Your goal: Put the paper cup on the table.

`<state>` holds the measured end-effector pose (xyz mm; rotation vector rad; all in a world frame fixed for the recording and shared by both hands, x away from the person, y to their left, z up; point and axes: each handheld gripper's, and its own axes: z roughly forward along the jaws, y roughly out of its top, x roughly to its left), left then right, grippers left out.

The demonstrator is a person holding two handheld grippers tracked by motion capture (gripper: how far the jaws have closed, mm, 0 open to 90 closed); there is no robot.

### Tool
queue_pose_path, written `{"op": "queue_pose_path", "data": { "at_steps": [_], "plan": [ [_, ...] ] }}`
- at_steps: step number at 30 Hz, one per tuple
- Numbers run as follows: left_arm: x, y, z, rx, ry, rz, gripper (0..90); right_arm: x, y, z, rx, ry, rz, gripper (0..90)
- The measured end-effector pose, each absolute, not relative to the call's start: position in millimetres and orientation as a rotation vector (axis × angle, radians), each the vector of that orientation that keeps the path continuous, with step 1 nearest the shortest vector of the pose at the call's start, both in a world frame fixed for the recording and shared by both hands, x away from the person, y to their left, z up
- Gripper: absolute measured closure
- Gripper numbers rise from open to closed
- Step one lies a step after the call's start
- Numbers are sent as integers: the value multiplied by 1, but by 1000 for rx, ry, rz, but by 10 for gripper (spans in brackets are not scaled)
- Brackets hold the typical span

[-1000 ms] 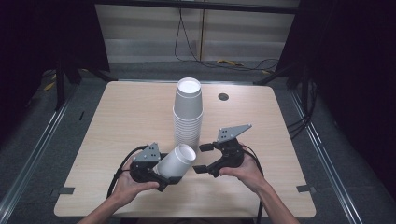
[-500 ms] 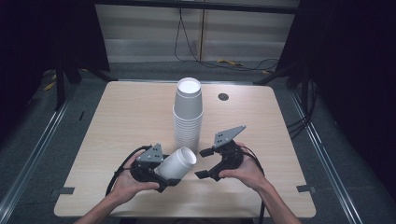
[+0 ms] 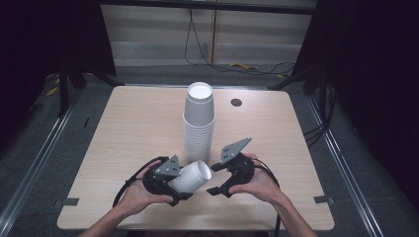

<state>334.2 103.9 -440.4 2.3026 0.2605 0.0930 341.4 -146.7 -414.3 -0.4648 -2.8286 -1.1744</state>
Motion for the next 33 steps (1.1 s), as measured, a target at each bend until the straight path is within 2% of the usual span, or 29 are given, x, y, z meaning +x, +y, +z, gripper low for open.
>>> {"op": "queue_pose_path", "data": {
  "at_steps": [14,33],
  "plan": [
    [335,86,-440,2464,155,119,165,338,-138,-422,-424,-2915,-1007,191],
    [328,75,-442,2545,75,139,166,337,-123,-425,-355,-2959,-865,160]
  ]
}}
